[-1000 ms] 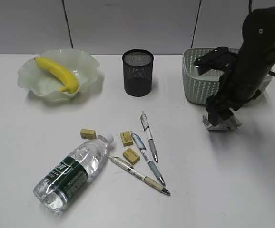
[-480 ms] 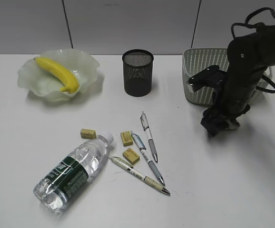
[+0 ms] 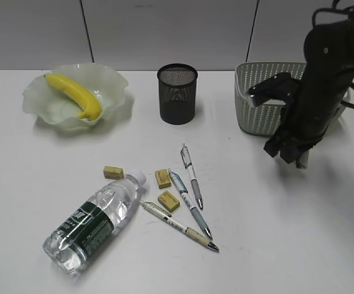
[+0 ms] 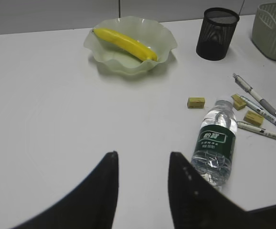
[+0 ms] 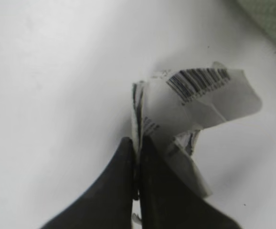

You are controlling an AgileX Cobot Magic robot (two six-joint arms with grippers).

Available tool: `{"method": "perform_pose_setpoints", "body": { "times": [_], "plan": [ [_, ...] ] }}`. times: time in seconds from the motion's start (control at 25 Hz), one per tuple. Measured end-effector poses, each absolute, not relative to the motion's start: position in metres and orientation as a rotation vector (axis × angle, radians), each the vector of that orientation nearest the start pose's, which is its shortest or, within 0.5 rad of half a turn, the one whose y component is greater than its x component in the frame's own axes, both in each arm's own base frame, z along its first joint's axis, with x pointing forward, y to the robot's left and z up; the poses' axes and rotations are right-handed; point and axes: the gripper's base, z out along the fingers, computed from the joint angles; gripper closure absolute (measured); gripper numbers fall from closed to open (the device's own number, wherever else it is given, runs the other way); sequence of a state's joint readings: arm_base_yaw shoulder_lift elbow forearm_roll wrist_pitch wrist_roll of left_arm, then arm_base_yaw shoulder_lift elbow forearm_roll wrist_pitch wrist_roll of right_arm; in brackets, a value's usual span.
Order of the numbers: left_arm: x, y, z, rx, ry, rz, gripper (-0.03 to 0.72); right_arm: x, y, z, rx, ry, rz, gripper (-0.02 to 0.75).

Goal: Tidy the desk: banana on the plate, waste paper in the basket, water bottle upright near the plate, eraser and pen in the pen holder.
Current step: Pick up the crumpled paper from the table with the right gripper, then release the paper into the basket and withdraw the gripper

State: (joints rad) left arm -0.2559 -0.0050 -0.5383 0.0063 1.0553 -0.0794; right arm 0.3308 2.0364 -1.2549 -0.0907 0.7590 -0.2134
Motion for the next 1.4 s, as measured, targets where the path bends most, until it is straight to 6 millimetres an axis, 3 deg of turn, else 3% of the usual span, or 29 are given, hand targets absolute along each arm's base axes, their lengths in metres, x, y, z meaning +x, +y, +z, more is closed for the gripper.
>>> {"method": "perform_pose_setpoints", "body": {
  "times": [0.16, 0.32, 0.44, 0.52, 0.68, 0.88, 0.96, 1.04, 1.24, 1.28, 1.4],
  "plan": [
    [-0.010, 0.003, 0.288, 0.176, 1.994, -0.208, 0.422, 0.352, 0.126, 0.174, -0.922, 2.757, 0.014, 0.725],
    [-0.010, 0.003, 0.288, 0.176, 1.994, -0.206, 0.422, 0.337, 0.142, 0.241, -0.989, 2.468, 0.169, 0.725],
    [-0.010, 0.003, 0.288, 0.176, 1.994, -0.209, 0.422, 0.338, 0.140, 0.279, -0.877, 2.246, 0.163, 0.725],
    [-0.010, 0.003, 0.288, 0.176, 1.994, -0.208, 0.422, 0.348, 0.130, 0.291, -0.765, 2.166, 0.135, 0.725],
    [-0.010, 0.003, 0.288, 0.176, 1.994, -0.208, 0.422, 0.370, 0.108, 0.279, -0.612, 2.158, 0.099, 0.725],
    [-0.010, 0.003, 0.288, 0.176, 1.994, -0.207, 0.422, 0.397, 0.102, 0.227, -0.553, 2.235, 0.080, 0.722],
    [-0.010, 0.003, 0.288, 0.176, 1.994, -0.206, 0.422, 0.401, 0.103, 0.212, -0.537, 2.267, 0.092, 0.686],
    [-0.010, 0.003, 0.288, 0.176, 1.994, -0.206, 0.422, 0.404, 0.104, 0.203, -0.491, 2.285, 0.114, 0.586],
    [-0.010, 0.003, 0.288, 0.176, 1.994, -0.206, 0.422, 0.409, 0.104, 0.203, -0.344, 2.261, 0.174, 0.171],
    [-0.010, 0.003, 0.288, 0.176, 1.994, -0.206, 0.422, 0.409, 0.104, 0.204, -0.329, 2.258, 0.181, 0.127],
    [-0.010, 0.003, 0.288, 0.176, 1.994, -0.206, 0.422, 0.405, 0.105, 0.212, -0.322, 2.258, 0.197, 0.106]
  ]
}}
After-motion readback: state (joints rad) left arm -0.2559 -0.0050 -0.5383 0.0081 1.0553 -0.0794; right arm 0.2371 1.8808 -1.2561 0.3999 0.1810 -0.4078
